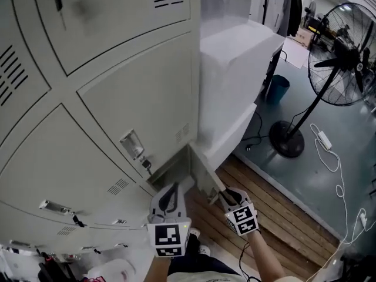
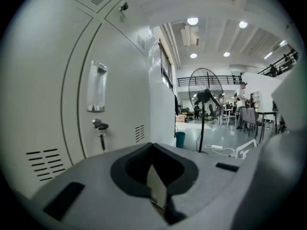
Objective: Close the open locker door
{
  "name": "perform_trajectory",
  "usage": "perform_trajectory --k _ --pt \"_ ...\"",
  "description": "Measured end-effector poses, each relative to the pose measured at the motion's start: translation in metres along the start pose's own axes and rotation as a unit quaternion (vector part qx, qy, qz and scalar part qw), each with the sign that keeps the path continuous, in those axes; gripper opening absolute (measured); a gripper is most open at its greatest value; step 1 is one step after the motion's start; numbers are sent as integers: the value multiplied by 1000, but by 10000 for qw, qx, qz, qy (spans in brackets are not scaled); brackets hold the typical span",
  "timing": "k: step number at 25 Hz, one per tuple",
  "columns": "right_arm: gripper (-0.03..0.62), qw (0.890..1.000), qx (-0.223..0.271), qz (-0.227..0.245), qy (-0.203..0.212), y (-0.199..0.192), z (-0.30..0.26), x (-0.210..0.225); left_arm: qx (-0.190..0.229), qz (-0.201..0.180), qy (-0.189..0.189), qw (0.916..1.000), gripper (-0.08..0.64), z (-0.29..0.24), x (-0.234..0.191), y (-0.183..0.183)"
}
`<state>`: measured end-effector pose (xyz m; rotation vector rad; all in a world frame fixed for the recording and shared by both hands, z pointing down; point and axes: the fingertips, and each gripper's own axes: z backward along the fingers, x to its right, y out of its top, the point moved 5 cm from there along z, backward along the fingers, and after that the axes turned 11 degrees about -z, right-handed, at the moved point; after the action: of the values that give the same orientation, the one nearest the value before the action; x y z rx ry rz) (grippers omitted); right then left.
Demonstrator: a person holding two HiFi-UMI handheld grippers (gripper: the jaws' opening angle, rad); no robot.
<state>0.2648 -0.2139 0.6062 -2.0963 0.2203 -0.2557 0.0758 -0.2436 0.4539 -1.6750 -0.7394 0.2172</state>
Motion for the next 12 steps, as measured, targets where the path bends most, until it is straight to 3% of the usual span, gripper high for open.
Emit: perform_trajectory --k 12 --pt "80 9970 13 503 593 4 -20 -92 -255 219 1228 9919 2 113 -46 -34"
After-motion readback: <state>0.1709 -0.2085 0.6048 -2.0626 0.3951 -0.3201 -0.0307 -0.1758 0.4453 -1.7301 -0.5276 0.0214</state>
